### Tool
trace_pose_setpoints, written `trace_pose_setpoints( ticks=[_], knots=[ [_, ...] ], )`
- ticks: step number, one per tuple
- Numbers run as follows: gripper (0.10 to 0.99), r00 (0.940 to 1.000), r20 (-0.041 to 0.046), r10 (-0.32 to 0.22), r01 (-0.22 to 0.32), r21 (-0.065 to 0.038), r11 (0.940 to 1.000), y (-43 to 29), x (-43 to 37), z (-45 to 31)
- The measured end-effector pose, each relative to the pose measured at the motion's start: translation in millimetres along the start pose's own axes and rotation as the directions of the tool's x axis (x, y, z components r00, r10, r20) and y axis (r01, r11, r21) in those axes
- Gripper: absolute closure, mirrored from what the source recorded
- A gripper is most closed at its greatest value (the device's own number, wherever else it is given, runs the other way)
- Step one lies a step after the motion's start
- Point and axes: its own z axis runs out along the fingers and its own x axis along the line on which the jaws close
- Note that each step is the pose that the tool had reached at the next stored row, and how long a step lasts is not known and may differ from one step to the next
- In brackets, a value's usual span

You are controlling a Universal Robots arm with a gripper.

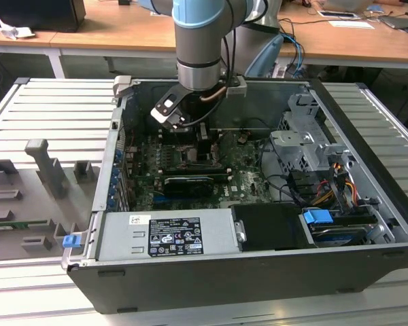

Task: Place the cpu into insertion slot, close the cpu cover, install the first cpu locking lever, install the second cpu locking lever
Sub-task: 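Place the cpu into insertion slot, then close the cpu cover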

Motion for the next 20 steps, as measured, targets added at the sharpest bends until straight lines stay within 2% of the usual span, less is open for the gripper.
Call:
trace_pose_setpoints(
  ticks=[1,2,3,5,6,7,20],
  knots=[
    [0.620,1.0000,0.0000,0.000,0.000,0.000,1.0000,0.0,-0.8,0.0],
    [0.678,1.0000,0.0000,0.000,0.000,0.000,1.0000,0.0,-1.7,-0.2],
    [0.678,1.0000,0.0002,0.000,0.000,0.000,1.0000,0.0,-2.1,-0.8],
    [0.796,1.0000,-0.0003,0.000,0.000,0.003,1.0000,0.6,-2.2,-2.0],
    [0.796,1.0000,-0.0006,0.000,0.000,0.006,1.0000,1.4,-2.2,-2.6],
    [0.980,1.0000,-0.0014,0.000,0.000,0.011,0.9999,2.0,-2.4,-3.3],
    [0.980,1.0000,-0.0018,0.000,0.000,0.011,0.9999,2.2,-2.6,-5.6]
  ],
)
